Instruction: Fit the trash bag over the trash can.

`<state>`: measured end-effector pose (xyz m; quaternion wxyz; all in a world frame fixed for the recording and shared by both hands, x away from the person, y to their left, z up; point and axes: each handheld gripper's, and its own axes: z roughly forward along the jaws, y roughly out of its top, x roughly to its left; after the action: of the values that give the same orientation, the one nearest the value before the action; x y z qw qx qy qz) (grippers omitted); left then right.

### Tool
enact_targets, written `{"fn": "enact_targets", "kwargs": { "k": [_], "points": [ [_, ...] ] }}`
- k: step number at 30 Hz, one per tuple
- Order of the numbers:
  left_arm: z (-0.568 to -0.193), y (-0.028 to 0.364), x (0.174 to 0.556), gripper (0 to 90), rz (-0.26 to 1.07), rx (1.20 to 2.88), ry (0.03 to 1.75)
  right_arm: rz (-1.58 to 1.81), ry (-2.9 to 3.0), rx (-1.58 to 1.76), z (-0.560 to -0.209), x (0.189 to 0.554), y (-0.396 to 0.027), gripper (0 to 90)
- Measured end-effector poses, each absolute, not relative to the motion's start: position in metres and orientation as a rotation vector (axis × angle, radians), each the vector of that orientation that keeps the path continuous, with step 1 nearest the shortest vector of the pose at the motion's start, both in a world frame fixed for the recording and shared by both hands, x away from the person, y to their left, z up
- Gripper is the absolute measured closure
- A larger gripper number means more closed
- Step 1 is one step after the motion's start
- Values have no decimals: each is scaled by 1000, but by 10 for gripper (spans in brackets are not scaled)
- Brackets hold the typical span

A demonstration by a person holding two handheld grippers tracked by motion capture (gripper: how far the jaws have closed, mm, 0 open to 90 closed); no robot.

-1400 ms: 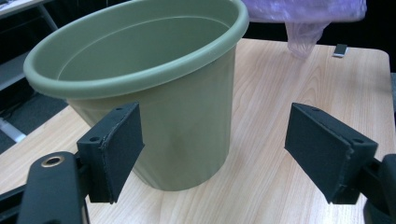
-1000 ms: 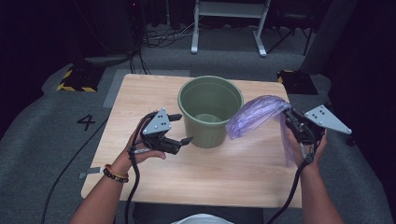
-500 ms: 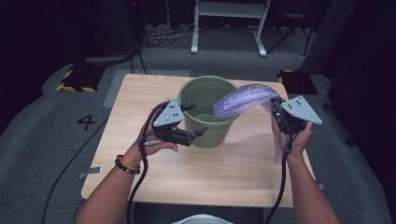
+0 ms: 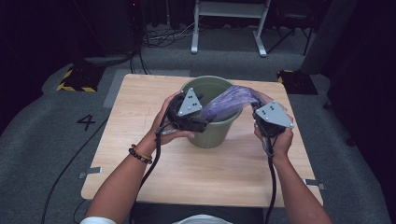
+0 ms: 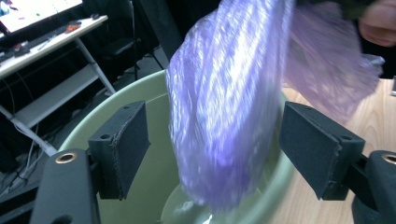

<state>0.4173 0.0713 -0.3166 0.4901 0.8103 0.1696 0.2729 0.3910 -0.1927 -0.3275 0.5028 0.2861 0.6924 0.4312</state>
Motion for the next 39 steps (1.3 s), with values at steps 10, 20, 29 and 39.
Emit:
{"fn": "enact_targets", "kwargs": {
  "k": [10, 20, 29, 39],
  "points": [
    [-314, 57, 414, 239, 559, 1997, 310, 1044, 1773, 564, -341, 381, -174, 876],
    [-319, 44, 416, 489, 584, 2083, 288, 1073, 1888, 412, -349, 369, -160, 821],
    [-319, 52, 414, 898, 646, 2129, 250, 1160, 1933, 419, -350, 363, -168, 612],
    [-324, 61, 423, 900, 597, 2110, 258, 1187, 1964, 437, -358, 356, -185, 585]
  ]
}}
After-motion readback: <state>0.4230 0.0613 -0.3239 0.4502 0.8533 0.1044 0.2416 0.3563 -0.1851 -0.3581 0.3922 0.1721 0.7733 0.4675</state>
